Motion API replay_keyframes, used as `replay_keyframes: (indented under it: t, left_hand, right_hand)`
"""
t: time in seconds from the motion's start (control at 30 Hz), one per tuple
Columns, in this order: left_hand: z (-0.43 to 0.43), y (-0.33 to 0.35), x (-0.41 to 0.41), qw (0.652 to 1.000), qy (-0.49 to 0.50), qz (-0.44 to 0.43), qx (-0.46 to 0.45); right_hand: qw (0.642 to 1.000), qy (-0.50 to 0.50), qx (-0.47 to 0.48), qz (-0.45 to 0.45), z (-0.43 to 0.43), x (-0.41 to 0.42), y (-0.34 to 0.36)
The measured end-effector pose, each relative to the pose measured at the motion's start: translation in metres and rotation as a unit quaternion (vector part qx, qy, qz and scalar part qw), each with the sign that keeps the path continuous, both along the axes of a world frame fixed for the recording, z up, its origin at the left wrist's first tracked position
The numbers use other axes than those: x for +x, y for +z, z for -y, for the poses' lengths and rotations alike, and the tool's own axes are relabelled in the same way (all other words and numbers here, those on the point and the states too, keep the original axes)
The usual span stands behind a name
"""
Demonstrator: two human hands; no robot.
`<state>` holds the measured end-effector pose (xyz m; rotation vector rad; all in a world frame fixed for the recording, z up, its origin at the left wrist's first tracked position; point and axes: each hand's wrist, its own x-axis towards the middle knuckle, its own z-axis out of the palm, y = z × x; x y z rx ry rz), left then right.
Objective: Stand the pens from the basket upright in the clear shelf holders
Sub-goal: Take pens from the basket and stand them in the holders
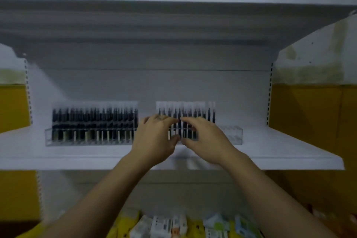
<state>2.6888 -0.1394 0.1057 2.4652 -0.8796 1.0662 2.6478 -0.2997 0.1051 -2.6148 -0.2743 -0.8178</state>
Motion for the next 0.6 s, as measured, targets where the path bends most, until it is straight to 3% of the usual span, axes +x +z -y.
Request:
replay_keyframes:
  t: [0.27, 0.6]
  left_hand:
    - [-0.062, -0.076, -0.02, 0.995, 0.053, -0.081, -0.002]
    - [-0.107, -0.21, -0.02, 0.962, 0.103, -0.244, 0.062]
  right_hand:
    - [0.997, 0.043, -0.005, -0.059, -0.051, -0.01, -0.069]
    - [0.962, 0.057, -0.064, -0.258, -0.087, 0.002, -0.205]
